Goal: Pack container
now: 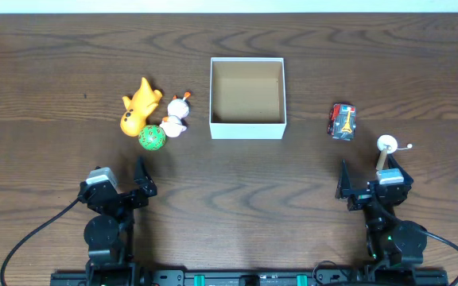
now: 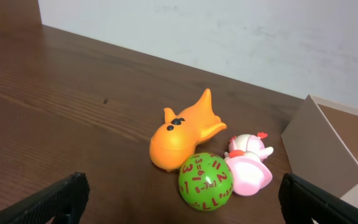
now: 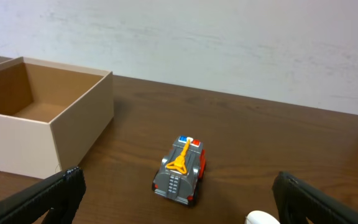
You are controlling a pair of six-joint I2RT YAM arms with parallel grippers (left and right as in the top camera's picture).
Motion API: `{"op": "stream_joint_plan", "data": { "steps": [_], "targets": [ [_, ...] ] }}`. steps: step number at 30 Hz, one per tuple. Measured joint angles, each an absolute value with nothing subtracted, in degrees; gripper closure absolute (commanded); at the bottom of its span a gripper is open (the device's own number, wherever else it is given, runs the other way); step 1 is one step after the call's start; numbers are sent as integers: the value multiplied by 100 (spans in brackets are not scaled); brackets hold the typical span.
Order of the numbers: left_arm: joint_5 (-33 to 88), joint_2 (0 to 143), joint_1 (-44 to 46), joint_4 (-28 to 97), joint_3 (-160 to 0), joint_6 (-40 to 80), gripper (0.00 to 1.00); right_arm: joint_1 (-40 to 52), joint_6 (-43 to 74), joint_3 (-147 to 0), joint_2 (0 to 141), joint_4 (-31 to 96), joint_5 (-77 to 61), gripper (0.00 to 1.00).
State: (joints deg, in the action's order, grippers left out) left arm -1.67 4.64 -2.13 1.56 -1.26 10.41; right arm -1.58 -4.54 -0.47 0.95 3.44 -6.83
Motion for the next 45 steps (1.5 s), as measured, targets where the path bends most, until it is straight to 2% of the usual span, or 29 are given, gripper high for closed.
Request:
{"op": "stream_joint_plan", "data": {
  "steps": [32, 35, 39, 45],
  "targets": [
    [-123, 513, -213, 403, -338, 1028, 2, -158, -454, -47, 95, 344, -683, 1],
    [-121, 875, -213, 622, -956, 827, 2, -158, -454, -47, 95, 346, -683, 1],
    [-121, 2010, -213, 1192, -2593, 427, 2, -158, -451, -47, 95, 342, -681, 1],
    [-113, 4622, -213, 3232, -5699, 132, 2, -158, -451, -45, 97, 344, -674, 1]
  ]
}}
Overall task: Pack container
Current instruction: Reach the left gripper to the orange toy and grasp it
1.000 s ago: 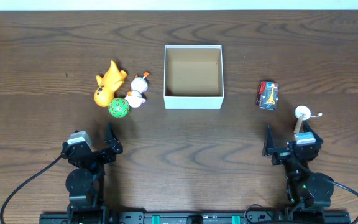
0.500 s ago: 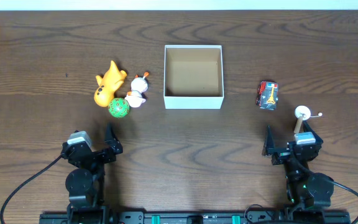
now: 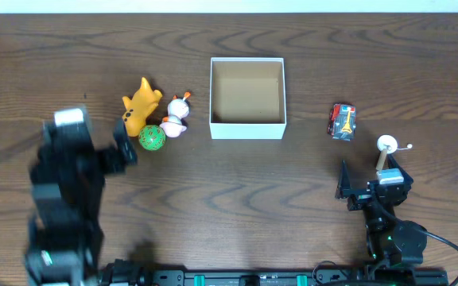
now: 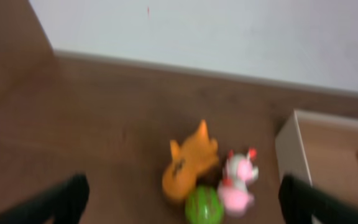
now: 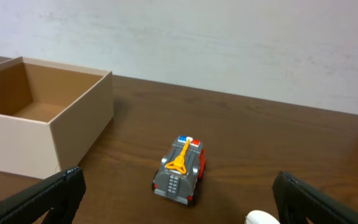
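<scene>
An open white cardboard box stands at the table's middle back, its brown inside bare. Left of it lie an orange animal toy, a green numbered ball and a small white-and-pink figure. My left gripper is raised and open, blurred, hovering left of and short of these toys. On the right sit a grey-and-red toy truck and a small white round piece. My right gripper rests open low at the front right, the truck just ahead of it.
The dark wooden table runs wide around everything. A white wall rises behind the table's far edge. The box's near wall stands to the left of the right gripper. Cables trail from both arm bases along the front edge.
My left arm has risen from its low rest at the front left and now hangs higher and further back, looking down on the toys. The right arm and all objects are unmoved.
</scene>
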You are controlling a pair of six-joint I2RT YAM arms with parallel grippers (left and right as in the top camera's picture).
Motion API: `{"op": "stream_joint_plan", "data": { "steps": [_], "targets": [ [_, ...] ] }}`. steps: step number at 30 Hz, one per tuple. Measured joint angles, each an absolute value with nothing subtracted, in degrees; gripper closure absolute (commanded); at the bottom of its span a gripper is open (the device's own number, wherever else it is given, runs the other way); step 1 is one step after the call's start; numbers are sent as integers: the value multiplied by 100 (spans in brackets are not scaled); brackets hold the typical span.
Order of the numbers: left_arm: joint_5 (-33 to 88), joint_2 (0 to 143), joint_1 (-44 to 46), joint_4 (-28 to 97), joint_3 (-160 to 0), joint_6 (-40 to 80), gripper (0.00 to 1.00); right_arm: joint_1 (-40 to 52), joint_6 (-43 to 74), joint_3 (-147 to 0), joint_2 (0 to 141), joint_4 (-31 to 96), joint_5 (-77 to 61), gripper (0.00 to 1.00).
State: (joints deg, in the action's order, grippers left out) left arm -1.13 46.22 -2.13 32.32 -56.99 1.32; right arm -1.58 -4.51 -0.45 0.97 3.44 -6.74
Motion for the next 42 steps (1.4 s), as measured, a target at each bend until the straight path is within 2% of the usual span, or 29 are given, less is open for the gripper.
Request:
{"op": "stream_joint_plan", "data": {
  "steps": [5, 8, 21, 30, 39, 40, 41, 42],
  "targets": [
    [-78, 6766, -213, 4703, -7852, 78, 2, -158, -451, -45, 99, 344, -666, 1],
    [-58, 7660, -213, 4814, -8436, 19, 2, -158, -451, -45, 99, 344, -666, 1],
    [-36, 9907, -213, 4678, -8530, -1041, 2, -158, -451, -45, 99, 344, -666, 1],
    [-38, 10790, -213, 4600, -8530, -1772, 2, -158, -451, -45, 99, 344, -666, 1],
    [-36, 11520, -213, 4451, -8530, -1981, 1, -158, -451, -45, 99, 344, -666, 1],
    [-38, 11579, -213, 4447, -8530, -1988, 9, -158, -451, -45, 99, 344, -666, 1],
    [-38, 11636, -213, 4440, -8530, -1994, 22, -158, -451, -45, 99, 344, -666, 1],
    [-34, 11692, -213, 4429, -8530, -2003, 41, -158, -451, -45, 99, 344, -666, 1]
  ]
}}
